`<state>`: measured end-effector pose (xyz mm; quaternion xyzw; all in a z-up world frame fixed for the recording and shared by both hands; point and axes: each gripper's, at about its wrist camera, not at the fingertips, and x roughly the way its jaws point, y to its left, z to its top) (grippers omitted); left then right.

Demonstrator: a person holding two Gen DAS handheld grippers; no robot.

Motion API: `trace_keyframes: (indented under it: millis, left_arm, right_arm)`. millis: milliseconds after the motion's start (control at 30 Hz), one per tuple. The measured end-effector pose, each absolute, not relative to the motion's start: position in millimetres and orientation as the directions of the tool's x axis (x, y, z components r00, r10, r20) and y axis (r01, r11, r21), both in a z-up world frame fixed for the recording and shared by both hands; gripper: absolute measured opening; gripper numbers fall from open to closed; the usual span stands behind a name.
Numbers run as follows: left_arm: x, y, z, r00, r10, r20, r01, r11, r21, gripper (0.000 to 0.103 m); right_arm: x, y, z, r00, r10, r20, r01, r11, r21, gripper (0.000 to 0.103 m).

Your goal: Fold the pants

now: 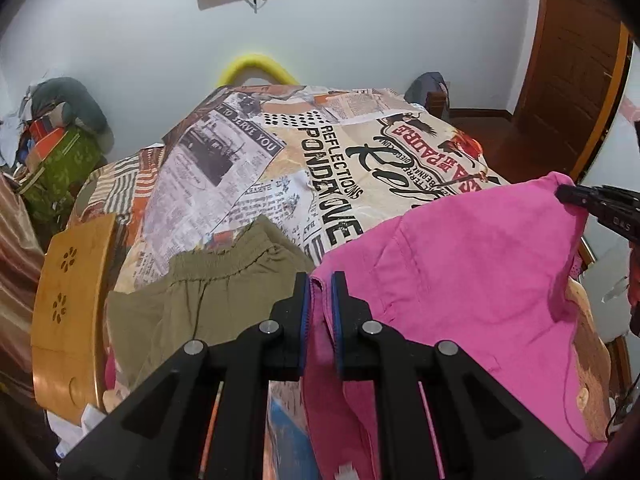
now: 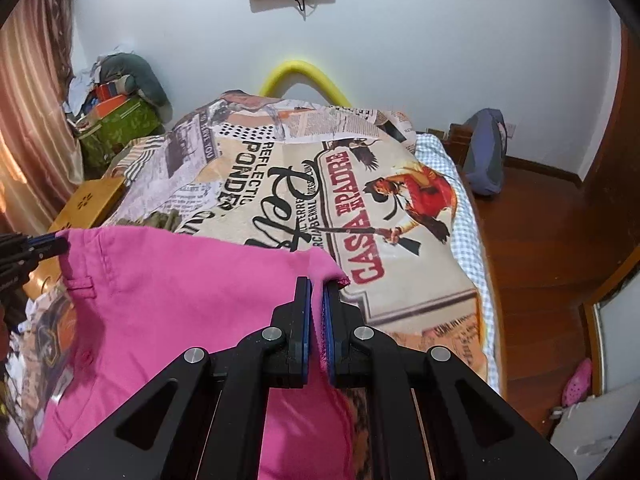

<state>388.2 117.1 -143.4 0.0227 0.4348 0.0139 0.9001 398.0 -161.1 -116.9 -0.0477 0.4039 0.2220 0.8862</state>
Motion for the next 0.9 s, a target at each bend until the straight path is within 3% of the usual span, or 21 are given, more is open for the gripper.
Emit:
trace_keyframes:
  millis: [400,900]
  left_arm:
    - [303.5,103.5,-111.5,0.64,0.037,-0.767,0.006,0.999,0.053,0.01]
    - [190.8,87.9,-104.6,0.688,0.036,-0.725,0.055,0.993,0.102,0.008]
  right_arm:
    - [316.4,-177.3,-80.8,0.595,0.407,-0.693,-0.459,0.88,0.122,0.005]
    - [224.6,-196.9,-83.0,0.601,0.435,-0.67,-0.444,0.879,0.172,0.005]
